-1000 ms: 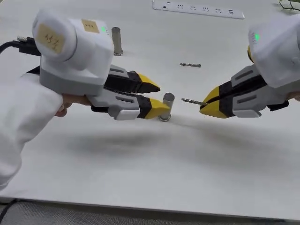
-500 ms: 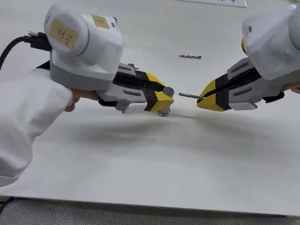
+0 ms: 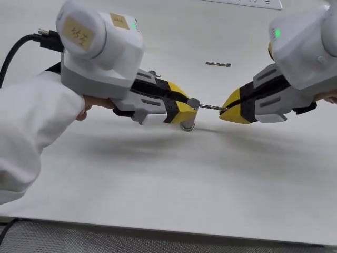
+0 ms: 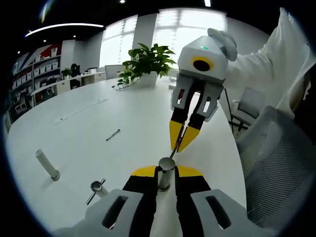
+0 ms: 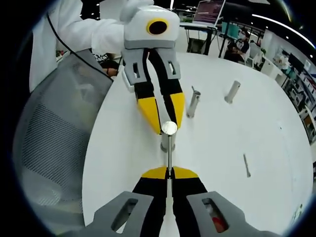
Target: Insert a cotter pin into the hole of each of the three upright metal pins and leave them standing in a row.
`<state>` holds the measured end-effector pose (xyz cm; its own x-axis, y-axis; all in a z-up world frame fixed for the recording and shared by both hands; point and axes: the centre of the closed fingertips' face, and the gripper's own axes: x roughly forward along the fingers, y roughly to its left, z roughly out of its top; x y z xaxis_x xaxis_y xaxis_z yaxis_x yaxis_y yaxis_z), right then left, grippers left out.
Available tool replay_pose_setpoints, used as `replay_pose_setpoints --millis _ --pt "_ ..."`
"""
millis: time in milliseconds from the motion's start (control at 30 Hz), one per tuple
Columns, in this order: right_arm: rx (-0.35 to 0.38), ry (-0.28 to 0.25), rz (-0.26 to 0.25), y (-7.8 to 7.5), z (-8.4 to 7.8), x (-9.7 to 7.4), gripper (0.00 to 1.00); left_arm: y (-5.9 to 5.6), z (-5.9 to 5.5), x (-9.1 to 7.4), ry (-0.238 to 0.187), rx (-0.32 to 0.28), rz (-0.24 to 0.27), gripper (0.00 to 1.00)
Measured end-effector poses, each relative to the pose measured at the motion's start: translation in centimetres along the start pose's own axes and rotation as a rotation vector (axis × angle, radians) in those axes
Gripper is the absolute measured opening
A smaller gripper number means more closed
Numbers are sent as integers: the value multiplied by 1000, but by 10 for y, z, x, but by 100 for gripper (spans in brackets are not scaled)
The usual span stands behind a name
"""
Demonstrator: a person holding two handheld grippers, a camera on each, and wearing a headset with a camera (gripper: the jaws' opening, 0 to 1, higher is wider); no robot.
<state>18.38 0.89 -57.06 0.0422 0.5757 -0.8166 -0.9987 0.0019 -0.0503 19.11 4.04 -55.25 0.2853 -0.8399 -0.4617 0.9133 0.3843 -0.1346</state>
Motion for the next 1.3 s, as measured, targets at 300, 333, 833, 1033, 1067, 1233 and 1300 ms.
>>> replay_pose_setpoints --millis 300,333,833,1033,1067,1233,1300 --pt "1 -26 3 -3 10 5 0 2 0 0 1 5 -1 10" --pt "1 -23 2 -4 9 6 0 2 0 0 2 6 0 10" --pt "-27 -76 -41 -10 24 14 9 -1 0 0 3 7 -1 10" --pt "-15 -73 -25 -7 20 8 9 1 -1 -1 3 7 -1 10" --pt "-13 -73 -27 -6 20 8 9 1 -1 -1 3 7 -1 10" --pt "-2 -75 -31 -6 18 4 8 3 -3 -1 4 9 -1 10" --pt "-1 -75 -31 -6 18 4 7 3 -3 -1 4 9 0 10"
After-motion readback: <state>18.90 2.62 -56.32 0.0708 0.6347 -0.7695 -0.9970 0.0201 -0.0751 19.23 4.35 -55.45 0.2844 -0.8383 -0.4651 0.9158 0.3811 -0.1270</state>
